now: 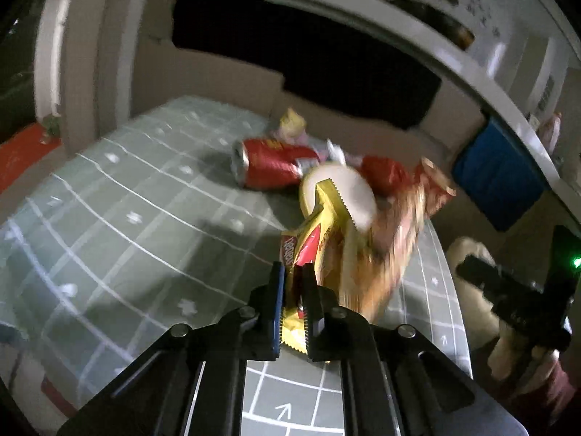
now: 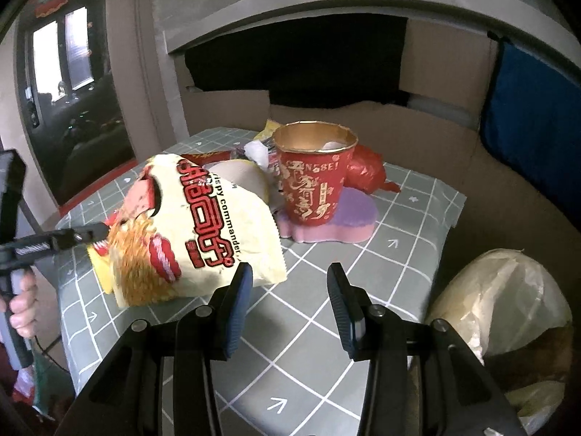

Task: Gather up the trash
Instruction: 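Grasp the yellow wafer packet with the left tool while the right tool approaches the red paper cup, then grasp and lift the red paper cup with the right tool while the left tool holds the packet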

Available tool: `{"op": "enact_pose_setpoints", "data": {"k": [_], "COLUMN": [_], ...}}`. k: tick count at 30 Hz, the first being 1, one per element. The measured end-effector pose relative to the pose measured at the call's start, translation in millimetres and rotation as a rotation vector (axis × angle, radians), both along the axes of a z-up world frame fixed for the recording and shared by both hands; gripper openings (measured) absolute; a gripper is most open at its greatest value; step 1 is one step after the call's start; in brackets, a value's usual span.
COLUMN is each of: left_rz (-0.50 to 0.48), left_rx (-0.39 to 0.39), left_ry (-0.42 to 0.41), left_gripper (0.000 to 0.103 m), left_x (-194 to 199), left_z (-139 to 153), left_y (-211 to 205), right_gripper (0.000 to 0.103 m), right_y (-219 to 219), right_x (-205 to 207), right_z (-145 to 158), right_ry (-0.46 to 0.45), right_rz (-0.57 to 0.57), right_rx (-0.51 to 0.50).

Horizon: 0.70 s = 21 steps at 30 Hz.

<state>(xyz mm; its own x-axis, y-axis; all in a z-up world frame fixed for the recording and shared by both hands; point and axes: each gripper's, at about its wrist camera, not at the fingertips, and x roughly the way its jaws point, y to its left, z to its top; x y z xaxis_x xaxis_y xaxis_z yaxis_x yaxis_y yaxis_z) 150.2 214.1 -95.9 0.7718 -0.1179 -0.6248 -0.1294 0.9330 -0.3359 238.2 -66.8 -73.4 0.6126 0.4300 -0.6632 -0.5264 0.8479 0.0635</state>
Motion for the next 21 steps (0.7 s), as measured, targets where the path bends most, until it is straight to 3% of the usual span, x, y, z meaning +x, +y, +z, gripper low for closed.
{"op": "enact_pose_setpoints", "data": {"k": [3, 9, 11, 13, 18, 21], "left_rz": [0.060, 0.076, 0.083, 0.077, 0.052, 0.040], "left_rx": [0.059, 0.023, 0.029, 0.014, 0.030, 0.034], "left_ry": [-0.035, -0.059, -0.091, -0.119, -0.146, -0.148], "left_gripper": [0.009, 0.009, 0.009, 0.009, 0.009, 0.009], "left_x": [-7.5, -9.5, -10.4, -10.8, -10.6, -9.8], "left_z": [12.7, 25.3, 32.0, 39.1, 48.9, 50.5], "left_y": [7.1, 13.9, 11.5, 7.2, -2.4, -4.2], "right_gripper": [0.041, 0.040, 0.029, 0.020, 0.017, 0.016], "right_y": [4.1, 16.9, 24.9, 33.2, 39.7, 29.4], "right_x": [-1.0, 22.8, 41.4, 63.3, 99.4, 97.7], "right_z": [4.8, 51.7, 59.9, 61.8, 41.8, 22.9], "right_ry": [-0.003, -0.154, -0.167, -0.139, -0.034, 0.069], "right_rz": [0.032, 0.019, 0.017, 0.036, 0.009, 0.012], "right_rx": [0.003, -0.028, -0.053, -0.058, -0.066, -0.009]}}
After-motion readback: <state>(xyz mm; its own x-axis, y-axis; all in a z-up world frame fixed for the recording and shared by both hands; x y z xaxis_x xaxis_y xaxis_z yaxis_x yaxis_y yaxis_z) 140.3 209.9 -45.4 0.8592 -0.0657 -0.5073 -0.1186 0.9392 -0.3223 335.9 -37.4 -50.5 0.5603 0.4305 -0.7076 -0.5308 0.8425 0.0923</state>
